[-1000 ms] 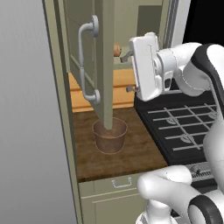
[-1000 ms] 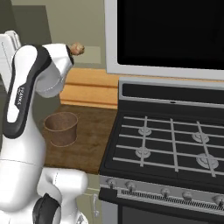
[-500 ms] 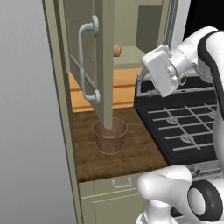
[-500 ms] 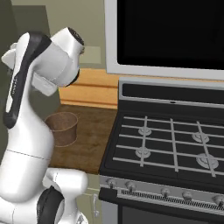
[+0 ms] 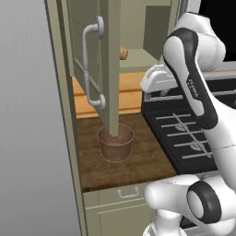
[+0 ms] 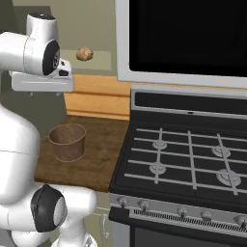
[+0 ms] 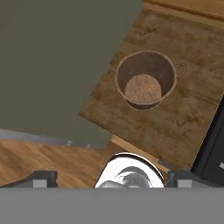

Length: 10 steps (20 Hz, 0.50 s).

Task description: Open the cabinet, pick up the bread from the cabinet and place it in the basket. Then move the basket to the dining counter.

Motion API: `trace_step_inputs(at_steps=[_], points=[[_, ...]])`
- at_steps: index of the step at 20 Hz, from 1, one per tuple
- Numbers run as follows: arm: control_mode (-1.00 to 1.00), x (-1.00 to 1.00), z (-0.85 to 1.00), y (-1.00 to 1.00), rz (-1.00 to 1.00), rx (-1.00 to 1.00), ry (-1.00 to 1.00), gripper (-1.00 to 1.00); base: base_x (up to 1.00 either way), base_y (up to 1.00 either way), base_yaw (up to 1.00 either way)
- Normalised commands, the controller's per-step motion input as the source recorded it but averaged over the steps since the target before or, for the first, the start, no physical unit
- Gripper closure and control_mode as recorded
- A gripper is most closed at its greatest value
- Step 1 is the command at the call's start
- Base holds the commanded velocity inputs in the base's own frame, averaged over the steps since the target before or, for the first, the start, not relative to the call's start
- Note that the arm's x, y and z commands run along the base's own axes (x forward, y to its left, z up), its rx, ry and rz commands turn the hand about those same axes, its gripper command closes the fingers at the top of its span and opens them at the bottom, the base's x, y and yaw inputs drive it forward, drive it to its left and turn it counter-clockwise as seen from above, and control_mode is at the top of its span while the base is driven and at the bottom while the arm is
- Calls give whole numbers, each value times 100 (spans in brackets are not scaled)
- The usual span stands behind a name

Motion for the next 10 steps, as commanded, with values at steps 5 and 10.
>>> trace_step_inputs(at_steps=[5,10], points=[[-100,0,0,-19,-6,-4,-23,-100,0,0,0],[-100,7,-10,-1,-5,0,-53,-100,0,0,0]])
